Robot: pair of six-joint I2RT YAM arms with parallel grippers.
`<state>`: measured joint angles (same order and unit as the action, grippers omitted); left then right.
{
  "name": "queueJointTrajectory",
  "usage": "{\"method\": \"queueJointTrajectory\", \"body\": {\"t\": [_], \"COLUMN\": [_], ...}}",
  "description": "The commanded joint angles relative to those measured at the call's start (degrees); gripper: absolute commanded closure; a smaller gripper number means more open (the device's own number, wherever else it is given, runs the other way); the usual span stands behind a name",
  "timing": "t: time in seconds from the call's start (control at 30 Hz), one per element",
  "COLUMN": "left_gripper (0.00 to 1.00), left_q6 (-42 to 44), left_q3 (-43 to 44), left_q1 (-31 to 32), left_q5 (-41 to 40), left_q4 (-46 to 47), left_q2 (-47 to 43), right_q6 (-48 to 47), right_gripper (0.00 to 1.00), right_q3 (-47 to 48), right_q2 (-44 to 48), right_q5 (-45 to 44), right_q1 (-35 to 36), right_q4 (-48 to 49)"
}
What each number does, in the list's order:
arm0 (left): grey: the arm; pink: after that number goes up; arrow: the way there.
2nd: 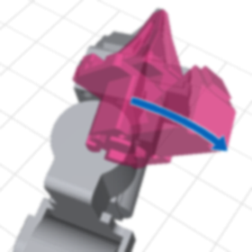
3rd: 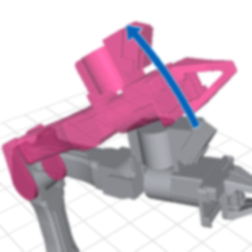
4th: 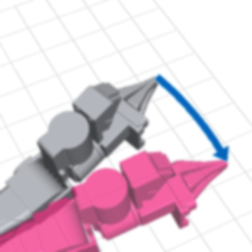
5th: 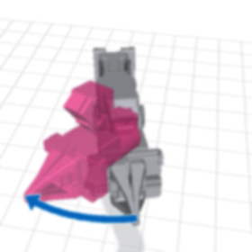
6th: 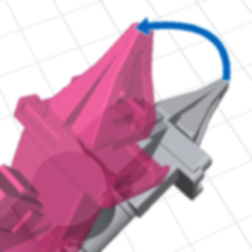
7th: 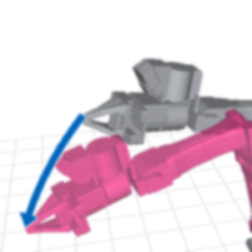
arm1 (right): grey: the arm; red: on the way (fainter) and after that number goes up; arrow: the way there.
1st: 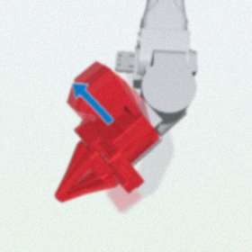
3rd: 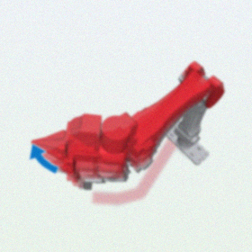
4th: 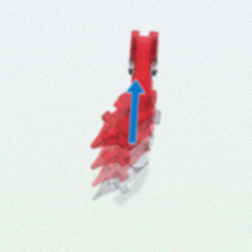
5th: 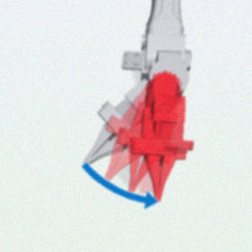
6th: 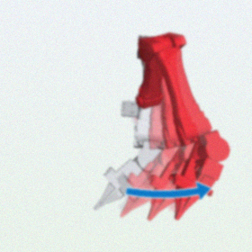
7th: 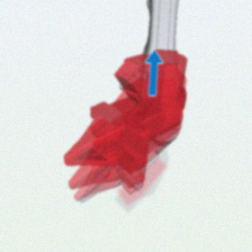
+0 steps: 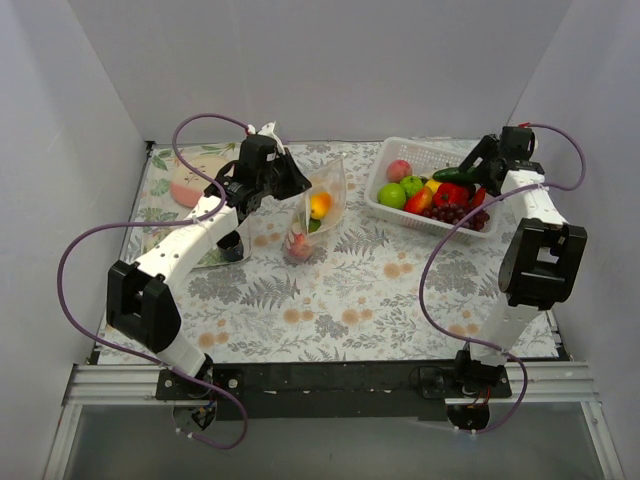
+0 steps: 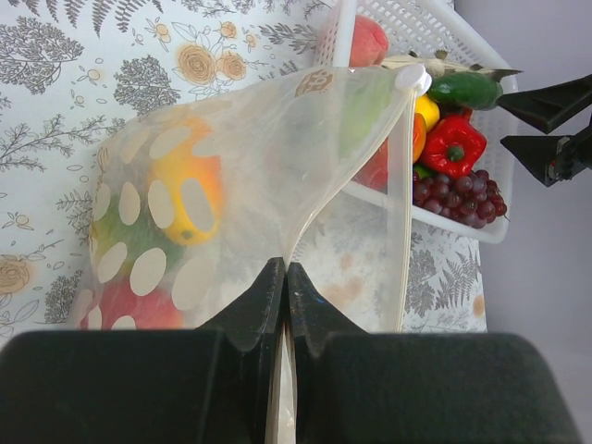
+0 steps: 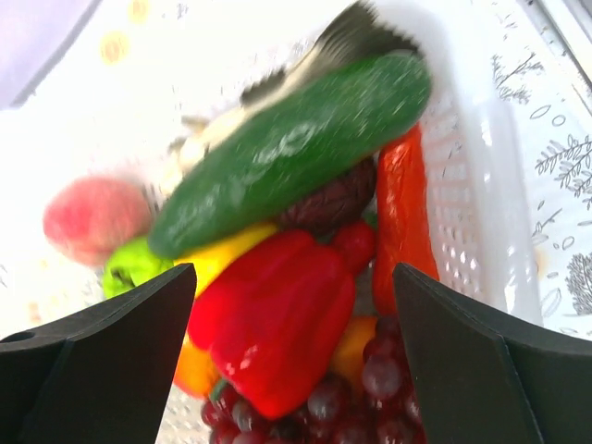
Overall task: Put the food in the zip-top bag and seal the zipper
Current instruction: Pick up the fake vegetable from the bin.
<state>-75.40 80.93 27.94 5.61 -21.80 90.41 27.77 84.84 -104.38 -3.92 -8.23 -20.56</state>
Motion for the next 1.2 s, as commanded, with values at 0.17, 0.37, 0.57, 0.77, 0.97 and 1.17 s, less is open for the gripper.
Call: {"method": "queueJointTrajectory", "body": {"t": [0.17, 0.37, 0.57, 0.77, 0.97, 1.17], "left_gripper": [1.00, 1.00, 1.00, 1.00, 1.00, 1.00], "left_q6": [0.6, 1.0, 1.1, 1.4, 1.3, 1.4], "left_q3": [-0.4, -0.2, -0.3, 0.0, -0.2, 0.2], "left_q1": [-0.5, -0.5, -0.5, -0.5, -0.5, -0.5], "left_q5": [1.0, 0.4, -0.1, -1.1, -1.7, -2.6], "left_q4": [1.4, 1.1, 1.0, 0.4, 0.3, 0.0], "left_q2": [-2.9, -3.0, -2.9, -3.6, -3.9, -4.1], "right_q6": [14.4, 18.8, 20.6, 20.6, 20.0, 19.5], "right_gripper": [0.05, 0.06, 0.15, 0.57, 0.96, 0.99], "right_q3": [0.0, -0.5, -0.1, -1.6, -3.0, -4.5], "right_q2": [-4.0, -6.7, -9.9, -8.1, -4.4, 0.2], "right_q5": [3.6, 2.6, 2.5, 2.4, 3.6, 8.4], "right_q1": [-1.6, -1.6, -1.5, -1.4, -1.3, 0.5], "right_q4": [12.6, 16.9, 19.1, 20.0, 20.0, 22.5]}}
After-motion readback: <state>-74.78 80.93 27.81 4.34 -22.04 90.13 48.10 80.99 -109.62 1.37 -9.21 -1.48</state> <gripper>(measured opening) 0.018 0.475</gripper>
